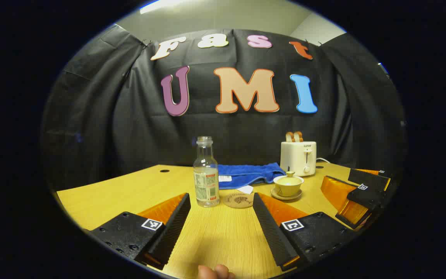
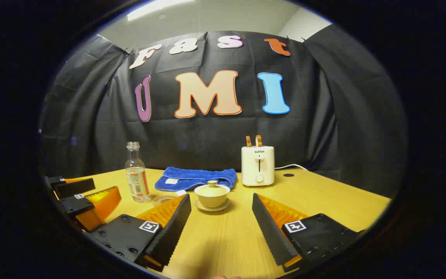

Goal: Open the teacup lid with one hand, grasp the water bottle and pour water into the teacup with the other hand; after pouring, place the water bottle on the coaster and then close the teacup lid.

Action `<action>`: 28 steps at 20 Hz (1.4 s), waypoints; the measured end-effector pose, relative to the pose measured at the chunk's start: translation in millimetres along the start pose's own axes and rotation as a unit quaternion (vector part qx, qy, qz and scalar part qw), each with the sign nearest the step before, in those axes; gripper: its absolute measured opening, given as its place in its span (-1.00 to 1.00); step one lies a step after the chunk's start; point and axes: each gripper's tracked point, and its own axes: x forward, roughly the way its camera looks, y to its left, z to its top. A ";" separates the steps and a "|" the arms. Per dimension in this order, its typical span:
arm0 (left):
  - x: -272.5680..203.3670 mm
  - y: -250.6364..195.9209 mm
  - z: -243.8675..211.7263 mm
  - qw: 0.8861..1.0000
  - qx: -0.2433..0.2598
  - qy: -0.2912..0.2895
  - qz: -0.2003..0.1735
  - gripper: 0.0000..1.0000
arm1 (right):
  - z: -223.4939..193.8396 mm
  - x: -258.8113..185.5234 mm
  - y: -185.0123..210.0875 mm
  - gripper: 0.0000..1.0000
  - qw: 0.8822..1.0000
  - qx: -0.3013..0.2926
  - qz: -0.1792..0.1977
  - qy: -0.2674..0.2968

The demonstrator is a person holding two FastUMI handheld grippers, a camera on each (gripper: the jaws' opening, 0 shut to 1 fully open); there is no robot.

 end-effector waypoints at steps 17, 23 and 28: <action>-1.8 4.2 -3.7 1.000 0.001 0.001 0.008 0.89 | -0.5 -2.2 7.3 0.99 1.000 -0.001 0.014 0.003; -2.3 4.1 -3.5 1.000 0.001 0.001 0.008 0.90 | -0.1 -2.2 7.3 0.99 1.000 -0.001 0.014 0.003; -2.1 3.8 -4.7 1.000 0.001 0.001 0.007 0.89 | -0.5 -2.8 7.2 0.99 1.000 -0.001 0.014 0.003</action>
